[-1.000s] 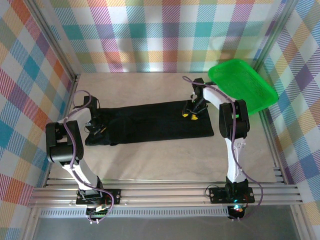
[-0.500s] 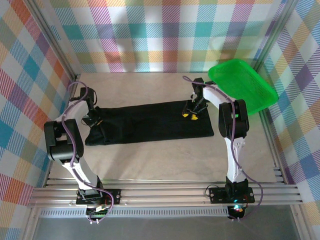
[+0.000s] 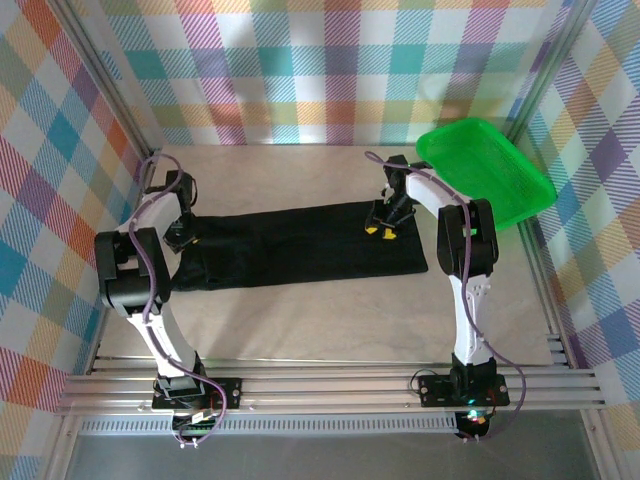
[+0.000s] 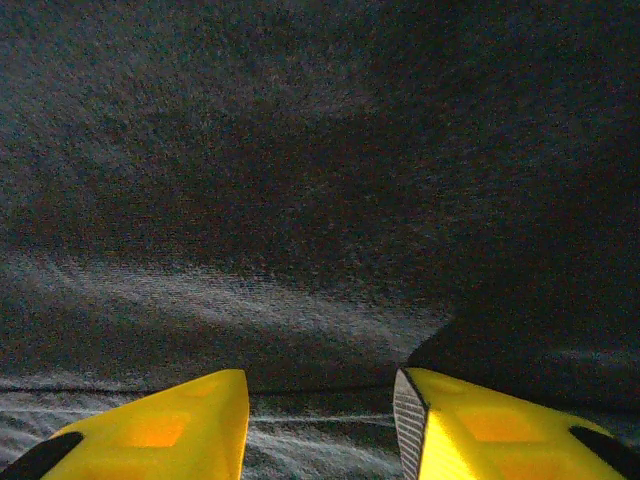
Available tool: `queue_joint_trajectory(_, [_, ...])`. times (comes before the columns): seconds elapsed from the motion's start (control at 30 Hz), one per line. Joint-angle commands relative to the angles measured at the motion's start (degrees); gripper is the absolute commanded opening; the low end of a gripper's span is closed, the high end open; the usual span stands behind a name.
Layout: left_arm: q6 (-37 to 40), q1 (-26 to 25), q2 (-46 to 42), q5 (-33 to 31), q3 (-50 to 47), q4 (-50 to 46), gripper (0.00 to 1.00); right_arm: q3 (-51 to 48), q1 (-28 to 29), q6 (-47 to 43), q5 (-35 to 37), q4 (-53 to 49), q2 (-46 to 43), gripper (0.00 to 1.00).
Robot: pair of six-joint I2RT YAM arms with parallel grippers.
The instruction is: Fold and stack the t-shirts
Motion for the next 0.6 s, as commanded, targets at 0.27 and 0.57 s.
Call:
queue_joint_trajectory(0.27, [-28.4, -9.9, 1.9, 10.6, -3.1, -3.6, 0.12, 16.7, -0.7, -5.0, 9.4, -7.1, 10.0, 0.37])
queue_joint_trajectory(0.57, [-24.1, -9.0, 24.1, 9.7, 21.6, -11.5, 0.09, 5.2, -0.7, -2.2, 15.3, -11.5, 4.3, 0.33])
